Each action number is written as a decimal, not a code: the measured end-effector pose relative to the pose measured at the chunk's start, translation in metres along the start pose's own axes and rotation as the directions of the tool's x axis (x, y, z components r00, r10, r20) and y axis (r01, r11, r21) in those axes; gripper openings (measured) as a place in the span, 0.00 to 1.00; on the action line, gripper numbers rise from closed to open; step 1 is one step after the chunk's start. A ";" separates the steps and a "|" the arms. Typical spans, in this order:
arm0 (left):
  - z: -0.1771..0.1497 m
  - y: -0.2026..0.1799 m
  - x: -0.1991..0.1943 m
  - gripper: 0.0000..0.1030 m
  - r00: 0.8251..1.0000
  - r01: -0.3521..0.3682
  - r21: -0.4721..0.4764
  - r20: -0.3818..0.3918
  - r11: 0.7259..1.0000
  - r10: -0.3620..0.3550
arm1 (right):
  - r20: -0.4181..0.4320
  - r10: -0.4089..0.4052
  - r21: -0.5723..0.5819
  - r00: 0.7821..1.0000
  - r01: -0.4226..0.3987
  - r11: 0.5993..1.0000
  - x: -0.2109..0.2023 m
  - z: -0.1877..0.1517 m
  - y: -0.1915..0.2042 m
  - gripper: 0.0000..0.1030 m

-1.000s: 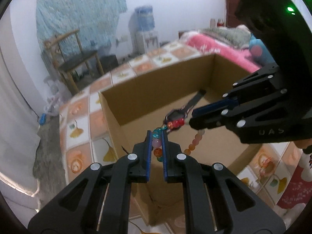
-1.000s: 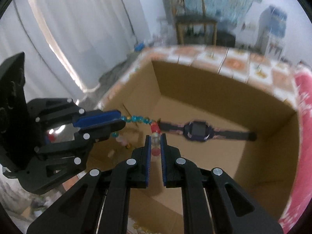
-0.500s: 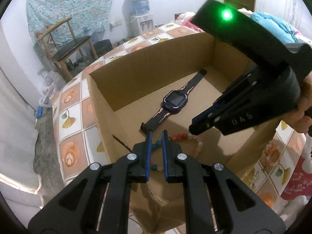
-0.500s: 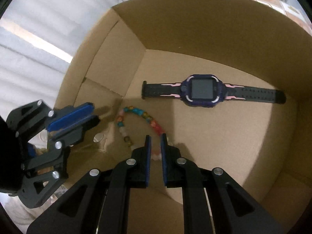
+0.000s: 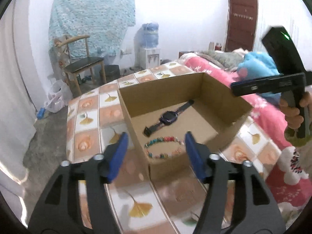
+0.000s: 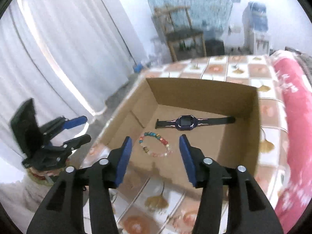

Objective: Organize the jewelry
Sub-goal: 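Move both grippers back toward the gold charms on the table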

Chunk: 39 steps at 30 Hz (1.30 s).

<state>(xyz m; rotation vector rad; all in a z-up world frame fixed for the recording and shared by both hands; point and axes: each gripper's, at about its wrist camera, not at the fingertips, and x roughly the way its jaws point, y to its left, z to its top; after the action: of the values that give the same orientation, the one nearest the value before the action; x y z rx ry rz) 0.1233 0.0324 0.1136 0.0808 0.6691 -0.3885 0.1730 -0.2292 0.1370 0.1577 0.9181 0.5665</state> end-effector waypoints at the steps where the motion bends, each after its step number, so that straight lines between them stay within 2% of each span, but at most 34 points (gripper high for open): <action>1: -0.006 -0.001 -0.005 0.68 1.000 0.000 -0.006 0.006 1.000 0.000 | 0.025 -0.003 0.009 1.000 0.003 1.000 -0.012 -0.013 0.001 0.54; 3: -0.026 -0.006 -0.013 0.75 1.000 -0.015 -0.014 0.014 1.000 0.016 | 0.049 -0.010 0.036 0.999 0.008 0.999 -0.025 -0.041 0.003 0.54; 9: -0.078 -0.026 0.003 0.76 0.998 -0.039 -0.050 -0.058 0.998 0.036 | 0.020 -0.118 0.104 0.993 0.115 0.988 -0.006 -0.116 0.003 0.54; 13: -0.104 -0.038 0.017 0.76 0.994 -0.041 -0.034 -0.103 0.999 0.038 | -0.037 -0.117 0.112 0.992 0.120 0.986 0.017 -0.152 0.012 0.54; 16: -0.113 -0.041 0.024 0.76 0.992 -0.028 -0.035 -0.123 0.999 0.023 | -0.061 -0.084 0.110 0.995 0.090 0.990 0.032 -0.166 0.020 0.54; 22: -0.113 -0.043 0.038 0.76 0.993 -0.001 0.001 -0.117 1.000 0.001 | -0.071 -0.090 0.005 0.993 0.091 0.996 0.050 -0.171 0.044 0.44; 23: -0.114 -0.044 0.039 0.75 0.993 0.001 0.008 -0.118 1.000 0.000 | -0.077 -0.086 -0.005 0.993 0.086 0.996 0.053 -0.171 0.047 0.39; 26: -0.115 -0.048 0.046 0.72 0.992 0.005 0.038 -0.129 0.999 0.000 | -0.098 -0.084 -0.022 0.992 0.082 0.996 0.062 -0.169 0.047 0.32; 29: -0.114 -0.051 0.051 0.69 0.990 0.037 0.047 -0.134 0.998 -0.031 | -0.121 -0.079 -0.030 0.990 0.076 0.997 0.073 -0.166 0.040 0.28; 34: -0.112 -0.056 0.060 0.58 0.987 0.087 0.075 -0.142 0.993 -0.076 | -0.144 -0.096 -0.085 0.985 0.085 0.993 0.088 -0.163 0.037 0.27; 39: -0.109 -0.060 0.067 0.40 0.977 0.167 0.097 -0.153 0.981 -0.151 | -0.172 -0.111 -0.174 0.979 0.080 0.982 0.095 -0.159 0.038 0.27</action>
<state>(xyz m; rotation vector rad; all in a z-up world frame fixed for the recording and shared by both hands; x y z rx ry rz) 0.0849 -0.0231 -0.0098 0.1610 0.8008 -0.5779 0.0783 -0.1638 -0.0127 -0.0899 1.0447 0.5714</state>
